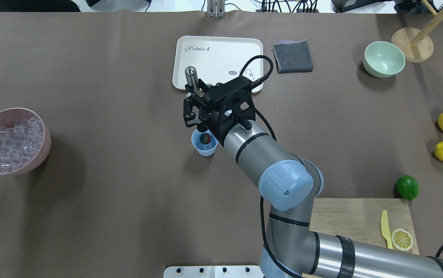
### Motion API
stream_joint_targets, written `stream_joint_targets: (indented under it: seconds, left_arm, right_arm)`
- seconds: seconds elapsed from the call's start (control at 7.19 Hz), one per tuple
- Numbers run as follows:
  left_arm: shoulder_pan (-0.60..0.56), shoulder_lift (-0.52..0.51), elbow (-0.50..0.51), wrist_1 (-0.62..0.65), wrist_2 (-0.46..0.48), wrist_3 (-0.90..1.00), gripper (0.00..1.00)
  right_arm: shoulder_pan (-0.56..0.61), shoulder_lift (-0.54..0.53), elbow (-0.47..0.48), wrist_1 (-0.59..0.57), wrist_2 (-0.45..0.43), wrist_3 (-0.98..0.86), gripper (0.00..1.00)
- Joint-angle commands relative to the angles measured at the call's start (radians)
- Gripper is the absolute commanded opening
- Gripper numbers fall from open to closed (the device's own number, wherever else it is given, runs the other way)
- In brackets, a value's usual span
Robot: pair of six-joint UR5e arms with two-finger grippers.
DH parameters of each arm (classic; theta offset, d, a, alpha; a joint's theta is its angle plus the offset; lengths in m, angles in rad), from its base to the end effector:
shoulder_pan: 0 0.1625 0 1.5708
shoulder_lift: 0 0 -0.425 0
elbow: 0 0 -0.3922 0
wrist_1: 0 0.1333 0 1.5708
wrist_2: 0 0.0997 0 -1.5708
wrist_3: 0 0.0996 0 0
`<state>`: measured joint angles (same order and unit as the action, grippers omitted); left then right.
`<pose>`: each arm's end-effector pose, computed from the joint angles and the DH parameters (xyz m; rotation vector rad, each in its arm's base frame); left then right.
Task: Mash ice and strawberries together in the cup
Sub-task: 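Press the muddler down into the cup to crush the contents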
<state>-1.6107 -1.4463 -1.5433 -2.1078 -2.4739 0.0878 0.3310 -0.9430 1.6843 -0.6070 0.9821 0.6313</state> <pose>-0.0730 -0.4479 0.6633 0.4148 0.8676 0.2179 -0.5134 -0.3758 0.1317 1.3120 -1.0535 0.0446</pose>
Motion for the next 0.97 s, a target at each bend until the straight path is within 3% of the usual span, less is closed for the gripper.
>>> stream_joint_targets:
  seconds: [0.0,0.83]
  left_arm:
    - [0.000,0.001,0.002,0.000,0.000,0.001,0.97]
    - [0.000,-0.014,0.012,0.003,0.001,-0.002,0.97]
  right_arm:
    - [-0.009,-0.003,-0.043,0.004,-0.003,0.007,0.00]
    - [-0.038,0.004,-0.092,0.007,-0.010,0.018,0.00]
